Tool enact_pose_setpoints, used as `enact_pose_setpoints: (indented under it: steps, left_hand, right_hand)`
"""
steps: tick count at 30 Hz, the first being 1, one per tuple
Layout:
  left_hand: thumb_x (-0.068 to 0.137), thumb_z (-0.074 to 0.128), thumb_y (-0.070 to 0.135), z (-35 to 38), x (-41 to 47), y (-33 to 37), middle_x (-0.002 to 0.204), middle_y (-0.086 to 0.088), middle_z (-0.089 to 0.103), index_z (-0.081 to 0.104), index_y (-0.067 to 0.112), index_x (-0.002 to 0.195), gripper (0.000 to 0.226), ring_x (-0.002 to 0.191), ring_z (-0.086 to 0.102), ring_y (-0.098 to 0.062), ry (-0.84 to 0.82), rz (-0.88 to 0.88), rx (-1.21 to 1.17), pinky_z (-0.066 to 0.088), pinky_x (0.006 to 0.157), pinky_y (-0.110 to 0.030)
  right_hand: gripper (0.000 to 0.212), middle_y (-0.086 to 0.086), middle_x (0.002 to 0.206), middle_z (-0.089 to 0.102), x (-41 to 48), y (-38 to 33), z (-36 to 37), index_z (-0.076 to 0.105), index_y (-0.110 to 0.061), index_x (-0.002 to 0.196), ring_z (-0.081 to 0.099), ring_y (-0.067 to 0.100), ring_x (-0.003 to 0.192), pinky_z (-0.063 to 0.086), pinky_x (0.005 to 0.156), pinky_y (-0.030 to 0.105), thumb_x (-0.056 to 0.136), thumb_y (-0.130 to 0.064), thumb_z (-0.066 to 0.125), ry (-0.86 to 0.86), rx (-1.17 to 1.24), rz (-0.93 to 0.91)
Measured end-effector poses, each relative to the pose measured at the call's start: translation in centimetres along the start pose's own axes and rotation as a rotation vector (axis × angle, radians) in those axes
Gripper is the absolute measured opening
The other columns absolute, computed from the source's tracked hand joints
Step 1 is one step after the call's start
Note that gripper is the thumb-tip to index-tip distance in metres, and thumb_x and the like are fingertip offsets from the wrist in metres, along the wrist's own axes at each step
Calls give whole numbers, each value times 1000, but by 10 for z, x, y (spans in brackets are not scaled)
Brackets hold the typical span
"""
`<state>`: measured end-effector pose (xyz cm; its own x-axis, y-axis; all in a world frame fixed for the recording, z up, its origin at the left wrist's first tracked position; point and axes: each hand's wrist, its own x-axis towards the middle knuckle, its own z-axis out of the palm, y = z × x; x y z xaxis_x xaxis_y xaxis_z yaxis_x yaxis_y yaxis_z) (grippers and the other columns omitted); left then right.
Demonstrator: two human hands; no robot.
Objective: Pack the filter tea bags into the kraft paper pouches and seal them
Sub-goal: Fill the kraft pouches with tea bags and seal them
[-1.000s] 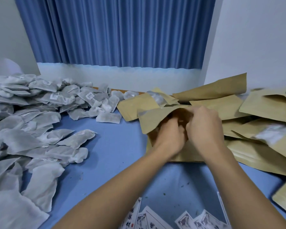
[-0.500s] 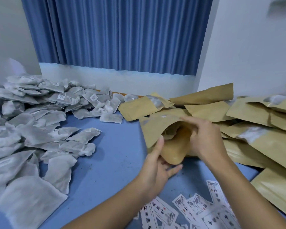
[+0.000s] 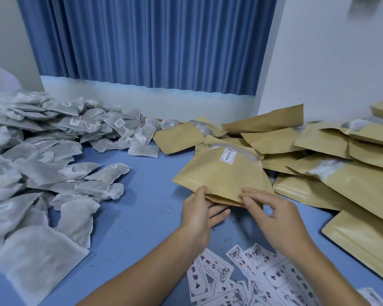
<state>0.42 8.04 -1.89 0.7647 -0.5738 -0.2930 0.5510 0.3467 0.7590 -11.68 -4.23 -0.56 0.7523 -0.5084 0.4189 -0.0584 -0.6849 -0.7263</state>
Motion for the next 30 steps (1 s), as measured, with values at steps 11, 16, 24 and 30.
enact_pose_setpoints:
  steps: [11,16,24,30]
  left_hand:
    - [106,48,27,-7,-8,-17,117,-16,73,58,3,128,34,108,71,-27,-183,18,-106,60,79,-32]
    - [92,69,32,3,-21,-19,122,-17,70,64,6,122,40,113,69,-27,-328,-41,-278,60,78,-35]
    - [81,79,26,-1,-25,-31,89,-8,72,70,8,110,35,69,63,-15,-156,20,30,47,58,-28]
    - [80,83,18,-1,-27,-35,88,-15,70,71,-9,105,38,77,58,-24,-131,6,48,49,69,-31]
  right_hand:
    - [23,14,79,73,-11,16,1,69,1,91,57,11,54,43,48,22,94,-21,67,108,740,612]
    - [16,15,76,63,-5,18,-13,65,-2,91,48,13,55,39,48,21,95,-17,63,112,894,364]
    - [18,16,75,63,-20,5,5,74,-10,92,53,19,62,42,50,26,88,-27,69,-37,726,321]
    - [14,12,64,57,-30,-4,20,73,-8,86,47,21,58,40,59,35,94,-16,66,120,735,377]
